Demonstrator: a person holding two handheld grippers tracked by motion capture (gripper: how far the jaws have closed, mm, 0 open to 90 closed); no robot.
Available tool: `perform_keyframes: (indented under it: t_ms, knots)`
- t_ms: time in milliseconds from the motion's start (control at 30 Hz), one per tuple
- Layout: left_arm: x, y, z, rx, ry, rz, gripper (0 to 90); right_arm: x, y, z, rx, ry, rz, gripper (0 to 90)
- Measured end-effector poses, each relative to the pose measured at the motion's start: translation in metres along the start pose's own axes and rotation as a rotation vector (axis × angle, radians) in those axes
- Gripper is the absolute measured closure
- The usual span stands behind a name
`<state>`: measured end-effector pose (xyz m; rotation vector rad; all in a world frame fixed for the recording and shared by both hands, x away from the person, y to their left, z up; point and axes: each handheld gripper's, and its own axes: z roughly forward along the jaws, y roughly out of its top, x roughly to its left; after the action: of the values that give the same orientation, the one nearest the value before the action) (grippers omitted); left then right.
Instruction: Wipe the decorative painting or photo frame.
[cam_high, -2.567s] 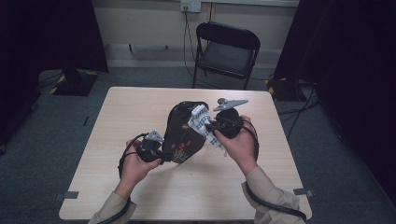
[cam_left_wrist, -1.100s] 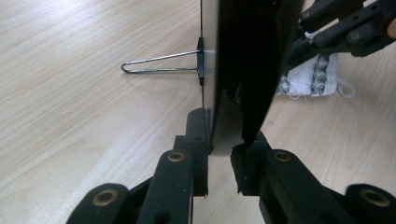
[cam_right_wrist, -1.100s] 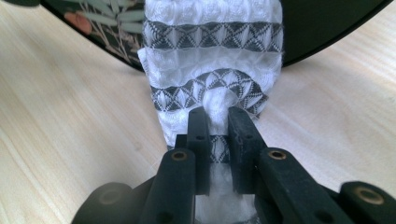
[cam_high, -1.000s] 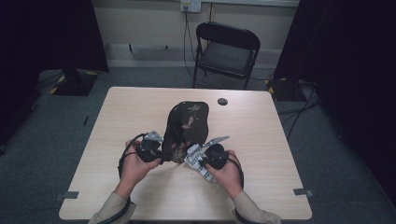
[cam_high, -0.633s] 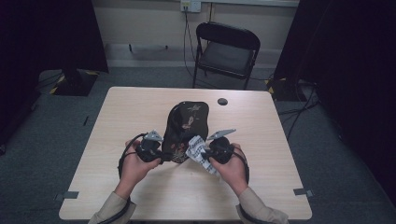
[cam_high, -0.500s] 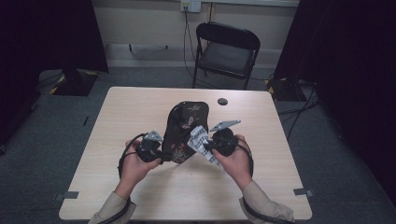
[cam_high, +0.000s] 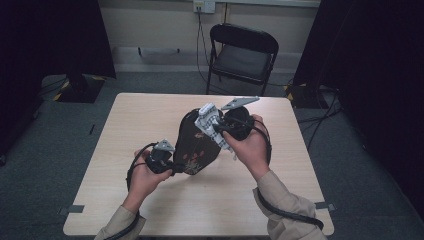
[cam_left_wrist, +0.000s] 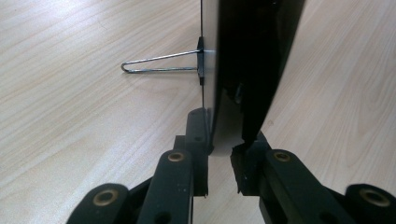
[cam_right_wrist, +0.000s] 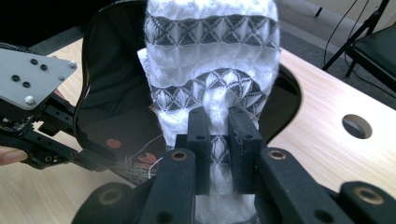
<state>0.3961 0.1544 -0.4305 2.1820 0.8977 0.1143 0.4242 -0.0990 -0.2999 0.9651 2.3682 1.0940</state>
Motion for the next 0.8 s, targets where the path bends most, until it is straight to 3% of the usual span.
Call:
perform_keyframes:
  t_ms: [200,800]
  knots:
    - [0.0,0.0,0.0,0.003,0.001,0.009,78.7,0.003,-0.014,0.012,0.027,0.015,0.005,81.3]
    - [0.0,0.0,0.0,0.004,0.002,0.009,78.6,0.01,-0.09,0.061,0.136,0.063,0.074,81.2]
